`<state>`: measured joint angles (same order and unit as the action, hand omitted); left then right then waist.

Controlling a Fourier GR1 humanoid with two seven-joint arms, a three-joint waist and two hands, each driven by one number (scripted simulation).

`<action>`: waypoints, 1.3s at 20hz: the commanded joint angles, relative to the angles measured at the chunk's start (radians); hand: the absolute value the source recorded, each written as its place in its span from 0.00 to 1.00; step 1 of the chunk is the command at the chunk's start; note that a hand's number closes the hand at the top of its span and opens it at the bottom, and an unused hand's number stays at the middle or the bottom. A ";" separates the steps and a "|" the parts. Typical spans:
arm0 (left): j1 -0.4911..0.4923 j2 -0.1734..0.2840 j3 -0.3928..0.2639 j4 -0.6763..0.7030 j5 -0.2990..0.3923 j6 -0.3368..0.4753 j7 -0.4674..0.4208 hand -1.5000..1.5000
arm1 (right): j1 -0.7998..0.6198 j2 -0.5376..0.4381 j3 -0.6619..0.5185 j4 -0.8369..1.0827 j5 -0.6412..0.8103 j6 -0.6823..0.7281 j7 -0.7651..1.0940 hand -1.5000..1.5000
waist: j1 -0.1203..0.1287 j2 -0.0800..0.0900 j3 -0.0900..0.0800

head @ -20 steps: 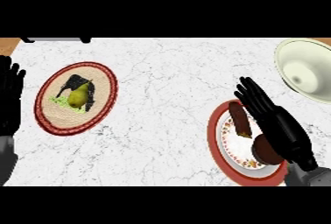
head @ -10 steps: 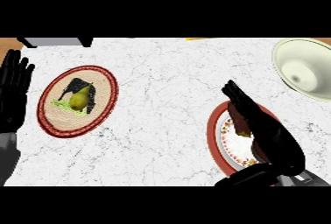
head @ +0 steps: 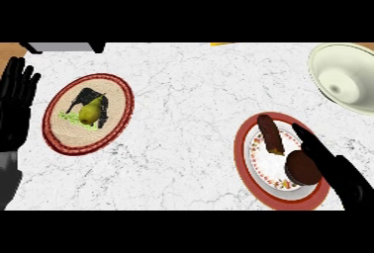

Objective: Pick the sweet potato from the plate and place it in the bowl

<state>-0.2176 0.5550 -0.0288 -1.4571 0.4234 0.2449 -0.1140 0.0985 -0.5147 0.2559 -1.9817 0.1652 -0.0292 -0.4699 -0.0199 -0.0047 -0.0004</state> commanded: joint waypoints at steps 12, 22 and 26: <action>0.040 -0.014 0.018 -0.002 -0.020 -0.040 -0.016 0.50 | 0.120 -0.458 -0.249 -0.224 0.068 0.348 0.392 0.00 | 0.014 0.002 -0.001; -0.006 -0.062 0.053 0.017 -0.059 -0.075 0.014 0.50 | -0.042 -0.368 -0.195 -0.047 0.218 0.477 0.383 0.00 | 0.025 0.006 0.001; 0.003 -0.083 0.077 0.008 -0.070 -0.100 0.005 0.50 | -0.056 -0.271 -0.125 -0.049 0.308 0.486 0.413 0.00 | 0.023 0.005 0.000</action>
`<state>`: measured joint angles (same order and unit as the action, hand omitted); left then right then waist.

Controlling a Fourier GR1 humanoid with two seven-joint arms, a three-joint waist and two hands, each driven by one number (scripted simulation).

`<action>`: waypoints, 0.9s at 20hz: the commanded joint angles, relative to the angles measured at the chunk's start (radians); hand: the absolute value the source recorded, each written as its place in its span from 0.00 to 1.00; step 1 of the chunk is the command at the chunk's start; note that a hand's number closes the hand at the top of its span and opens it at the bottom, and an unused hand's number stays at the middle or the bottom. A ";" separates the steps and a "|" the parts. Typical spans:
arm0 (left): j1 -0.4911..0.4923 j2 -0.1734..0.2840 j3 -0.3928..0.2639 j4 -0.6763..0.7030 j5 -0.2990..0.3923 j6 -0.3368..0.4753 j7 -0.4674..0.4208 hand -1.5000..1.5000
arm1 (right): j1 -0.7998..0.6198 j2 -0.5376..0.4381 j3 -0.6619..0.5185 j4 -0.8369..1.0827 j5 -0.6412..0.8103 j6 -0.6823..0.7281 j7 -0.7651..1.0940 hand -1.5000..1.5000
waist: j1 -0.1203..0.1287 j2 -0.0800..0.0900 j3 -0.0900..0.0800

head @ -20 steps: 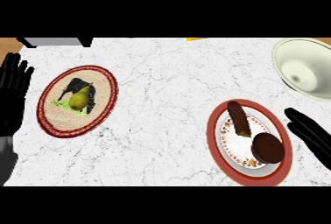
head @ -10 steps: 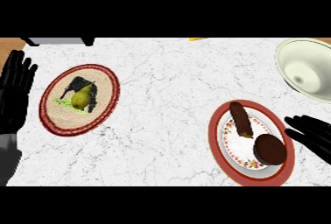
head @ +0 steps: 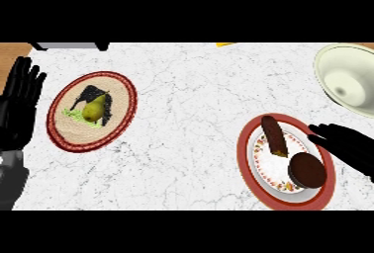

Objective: Pick the sweet potato from the plate and place it in the bowl

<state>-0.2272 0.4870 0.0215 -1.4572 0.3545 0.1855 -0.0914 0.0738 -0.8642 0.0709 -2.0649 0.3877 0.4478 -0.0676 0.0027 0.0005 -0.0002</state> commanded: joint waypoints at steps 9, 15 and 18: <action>-0.010 -0.011 0.068 -0.052 -0.039 -0.048 0.079 0.50 | -0.192 0.244 0.126 0.289 0.237 0.008 -0.018 0.00 | 0.006 0.000 0.000; -0.046 -0.061 0.068 0.003 -0.085 -0.060 0.052 0.50 | -0.232 0.309 0.133 0.504 0.355 -0.080 -0.156 0.00 | 0.001 0.001 0.000; 0.006 -0.055 0.105 -0.035 -0.094 -0.095 0.075 0.50 | -0.208 0.287 0.049 0.431 0.330 0.002 -0.165 0.00 | -0.003 -0.001 0.000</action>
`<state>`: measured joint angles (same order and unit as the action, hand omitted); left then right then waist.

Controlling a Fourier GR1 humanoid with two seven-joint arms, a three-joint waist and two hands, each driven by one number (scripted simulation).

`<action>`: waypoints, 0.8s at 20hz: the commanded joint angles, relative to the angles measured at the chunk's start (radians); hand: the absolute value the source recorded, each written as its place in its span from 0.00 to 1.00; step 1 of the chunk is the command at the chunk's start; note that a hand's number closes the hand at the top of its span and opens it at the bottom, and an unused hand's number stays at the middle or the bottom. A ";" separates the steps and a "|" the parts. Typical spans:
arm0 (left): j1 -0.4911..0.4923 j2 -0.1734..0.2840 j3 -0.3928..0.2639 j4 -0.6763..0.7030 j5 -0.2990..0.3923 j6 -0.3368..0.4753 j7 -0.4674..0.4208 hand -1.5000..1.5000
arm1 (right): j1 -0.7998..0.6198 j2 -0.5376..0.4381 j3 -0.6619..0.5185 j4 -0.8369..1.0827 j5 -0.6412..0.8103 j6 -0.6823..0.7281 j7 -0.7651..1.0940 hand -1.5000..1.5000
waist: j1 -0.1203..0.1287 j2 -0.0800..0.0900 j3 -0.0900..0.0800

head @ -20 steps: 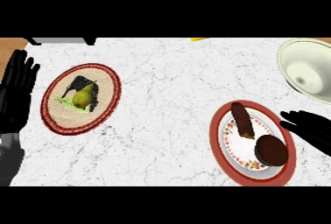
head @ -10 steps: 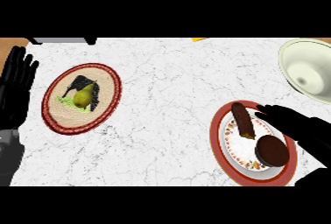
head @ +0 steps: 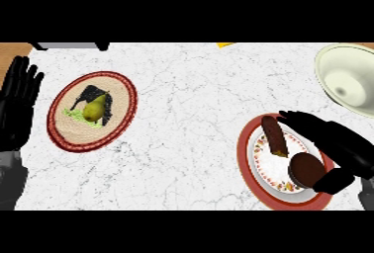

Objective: Pick the sweet potato from the plate and place it in the bowl

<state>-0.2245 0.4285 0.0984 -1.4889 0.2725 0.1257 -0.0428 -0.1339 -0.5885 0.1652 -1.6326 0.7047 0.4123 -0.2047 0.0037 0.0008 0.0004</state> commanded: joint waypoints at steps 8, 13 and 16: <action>-0.005 -0.062 0.045 0.056 -0.049 -0.051 -0.049 0.50 | -0.085 0.102 -0.013 0.124 0.093 -0.001 -0.130 0.00 | -0.002 0.000 -0.001; 0.013 -0.071 0.040 -0.110 -0.081 0.002 0.086 0.50 | -0.089 0.135 -0.014 0.236 0.186 -0.067 -0.167 0.00 | 0.002 -0.001 0.000; -0.031 -0.065 0.085 0.075 -0.067 -0.089 -0.039 0.50 | -0.071 0.174 0.004 0.192 0.219 -0.044 -0.121 0.00 | -0.004 -0.001 -0.001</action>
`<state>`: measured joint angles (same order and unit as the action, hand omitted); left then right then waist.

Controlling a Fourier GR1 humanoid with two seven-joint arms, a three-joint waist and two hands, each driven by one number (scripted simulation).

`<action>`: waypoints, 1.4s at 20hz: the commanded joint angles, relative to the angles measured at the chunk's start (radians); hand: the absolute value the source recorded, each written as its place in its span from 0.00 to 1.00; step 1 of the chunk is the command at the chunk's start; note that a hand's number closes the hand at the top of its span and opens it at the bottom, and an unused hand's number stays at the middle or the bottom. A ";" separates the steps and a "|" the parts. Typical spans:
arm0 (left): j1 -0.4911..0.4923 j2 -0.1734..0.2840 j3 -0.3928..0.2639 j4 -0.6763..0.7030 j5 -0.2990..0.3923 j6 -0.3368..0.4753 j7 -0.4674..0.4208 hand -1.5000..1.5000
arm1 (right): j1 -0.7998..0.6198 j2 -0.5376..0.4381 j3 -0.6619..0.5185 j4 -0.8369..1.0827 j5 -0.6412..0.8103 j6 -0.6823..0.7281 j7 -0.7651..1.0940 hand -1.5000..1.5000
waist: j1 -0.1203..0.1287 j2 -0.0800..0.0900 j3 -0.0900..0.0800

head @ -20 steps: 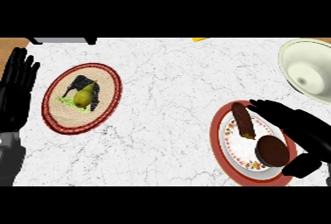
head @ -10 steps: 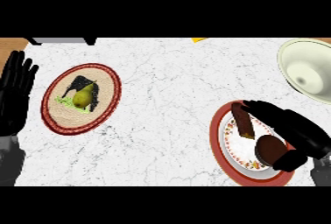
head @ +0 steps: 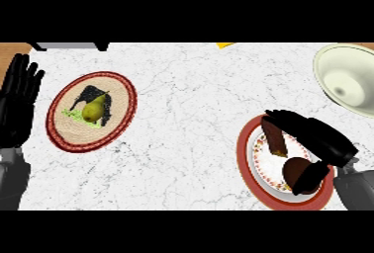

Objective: Pick the sweet potato from the plate and place it in the bowl

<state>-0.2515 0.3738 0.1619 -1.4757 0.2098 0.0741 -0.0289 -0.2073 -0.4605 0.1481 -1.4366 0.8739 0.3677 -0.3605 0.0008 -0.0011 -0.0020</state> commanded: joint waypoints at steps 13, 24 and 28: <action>-0.017 -0.055 0.026 0.026 -0.071 -0.007 -0.014 0.50 | -0.060 0.106 -0.034 0.250 0.154 -0.095 -0.029 0.00 | 0.000 0.002 0.002; -0.002 -0.056 0.054 -0.012 -0.058 -0.036 0.013 0.50 | -0.104 0.137 -0.071 0.352 0.178 -0.273 -0.167 1.00 | 0.000 0.001 0.002; 0.046 -0.069 0.049 -0.063 -0.067 -0.048 0.022 0.50 | -0.118 0.149 -0.085 0.353 0.185 -0.291 -0.169 1.00 | 0.001 0.001 0.002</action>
<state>-0.2317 0.3249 0.2219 -1.5120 0.1618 0.0229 -0.0074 -0.3639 -0.3182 0.0665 -1.0756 1.0514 0.1019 -0.5081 0.0063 -0.0071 -0.0057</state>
